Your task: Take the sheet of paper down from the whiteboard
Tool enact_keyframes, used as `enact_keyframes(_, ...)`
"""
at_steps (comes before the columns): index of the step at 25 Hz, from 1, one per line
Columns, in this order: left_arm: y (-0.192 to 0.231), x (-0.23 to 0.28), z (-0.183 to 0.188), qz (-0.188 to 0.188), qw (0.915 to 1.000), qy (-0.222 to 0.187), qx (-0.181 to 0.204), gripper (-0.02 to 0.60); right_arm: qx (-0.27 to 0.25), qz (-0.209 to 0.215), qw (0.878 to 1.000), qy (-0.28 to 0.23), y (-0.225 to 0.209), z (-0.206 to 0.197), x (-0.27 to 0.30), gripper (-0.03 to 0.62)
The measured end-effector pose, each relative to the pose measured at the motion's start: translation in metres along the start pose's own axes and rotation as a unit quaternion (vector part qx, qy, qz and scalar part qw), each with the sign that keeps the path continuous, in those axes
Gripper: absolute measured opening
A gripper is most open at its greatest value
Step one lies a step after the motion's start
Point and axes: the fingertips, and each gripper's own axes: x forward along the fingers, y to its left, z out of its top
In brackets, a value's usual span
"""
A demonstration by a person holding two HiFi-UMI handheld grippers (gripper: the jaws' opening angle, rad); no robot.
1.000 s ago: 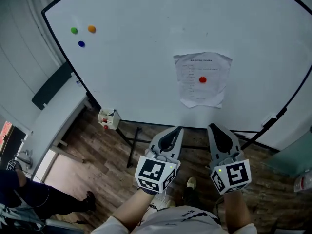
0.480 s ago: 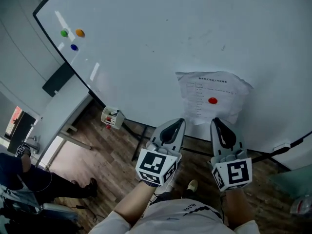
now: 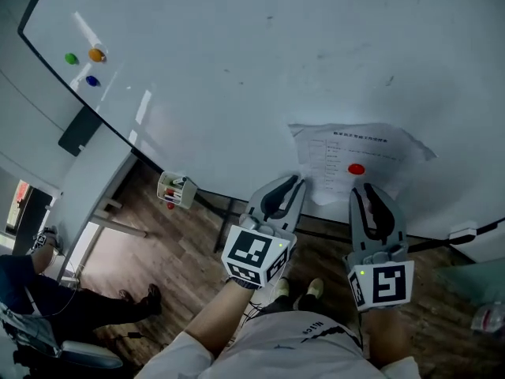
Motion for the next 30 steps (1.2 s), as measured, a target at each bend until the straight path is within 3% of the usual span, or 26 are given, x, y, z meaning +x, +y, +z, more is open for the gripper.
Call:
enact_keyframes(3, 0.003, 0.009, -0.005, -0.025, 0.9997, 0.005, -0.004, 0.112, -0.008, -0.027, 1.0, 0.004, -0.001, -0.002, 0.004, 0.084)
enact_keyframes(10, -0.005, 0.022, -0.002, -0.088, 0.9961, 0.003, -0.007, 0.121, -0.062, -0.081, 0.995, 0.017, 0.0, -0.001, 0.007, 0.097)
enact_keyframes(13, -0.002, 0.021, -0.002, -0.093, 0.9957, 0.001, -0.005, 0.12, -0.088, -0.098, 0.991, 0.025, 0.001, -0.001, 0.011, 0.109)
enact_keyframes(23, -0.012, 0.023, 0.004, -0.12, 0.9926, -0.004, 0.021, 0.106, -0.086, -0.128, 0.988, 0.033, 0.003, -0.004, 0.021, 0.127)
enact_keyframes(27, -0.006, 0.024, -0.001, -0.116, 0.9932, 0.002, 0.009, 0.067, -0.095, -0.128, 0.987, 0.033, 0.004, -0.003, 0.024, 0.127)
enact_keyframes(30, -0.003, 0.025, 0.004, -0.104, 0.9944, -0.005, 0.02, 0.043, -0.103, -0.14, 0.984, 0.031, 0.003, -0.001, 0.024, 0.127)
